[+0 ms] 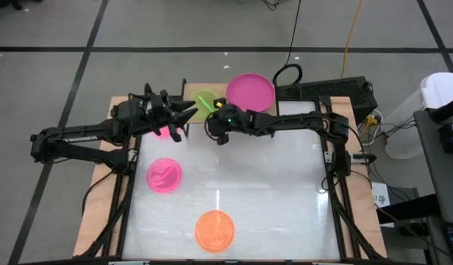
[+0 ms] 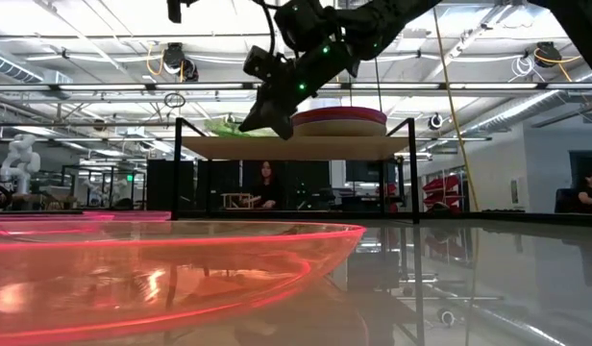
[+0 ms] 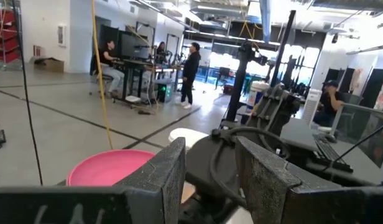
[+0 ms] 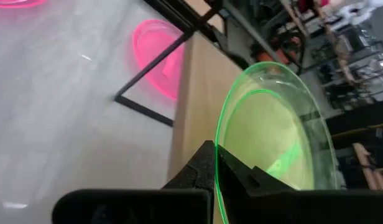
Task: Place and stack plates onto a shelf
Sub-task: Put the green transparent plate on the shelf
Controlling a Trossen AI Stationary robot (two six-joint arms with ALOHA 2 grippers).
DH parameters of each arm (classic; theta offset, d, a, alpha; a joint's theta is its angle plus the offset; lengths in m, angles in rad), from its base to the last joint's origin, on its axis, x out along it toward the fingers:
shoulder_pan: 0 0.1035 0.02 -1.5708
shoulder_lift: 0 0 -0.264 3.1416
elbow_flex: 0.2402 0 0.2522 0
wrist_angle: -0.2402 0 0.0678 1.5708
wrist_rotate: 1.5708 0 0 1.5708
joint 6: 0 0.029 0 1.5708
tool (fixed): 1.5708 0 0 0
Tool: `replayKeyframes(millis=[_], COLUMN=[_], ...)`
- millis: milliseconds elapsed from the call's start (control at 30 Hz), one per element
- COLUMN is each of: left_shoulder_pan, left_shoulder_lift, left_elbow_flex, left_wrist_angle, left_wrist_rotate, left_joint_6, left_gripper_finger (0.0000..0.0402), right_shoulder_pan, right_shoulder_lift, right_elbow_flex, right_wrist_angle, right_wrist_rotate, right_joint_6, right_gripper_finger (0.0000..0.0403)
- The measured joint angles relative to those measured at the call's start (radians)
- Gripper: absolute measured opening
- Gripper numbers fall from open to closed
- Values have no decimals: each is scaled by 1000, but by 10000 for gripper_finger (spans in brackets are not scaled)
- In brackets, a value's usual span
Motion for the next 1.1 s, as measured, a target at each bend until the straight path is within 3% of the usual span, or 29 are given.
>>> replayKeyframes(millis=[600,1100], left_shoulder_pan=[0,0], left_shoulder_lift=[0,0], left_elbow_flex=[0,0], left_wrist_angle=[-7,-22], left_wrist_rotate=[0,0], left_joint_6=[2,2], left_gripper_finger=[145,145], right_shoulder_pan=[-35,-30], right_shoulder_lift=[0,-4], right_elbow_flex=[0,0], right_wrist_angle=[66,87], right_wrist_rotate=[-18,-22], right_joint_6=[71,100], right_gripper_finger=[3,84])
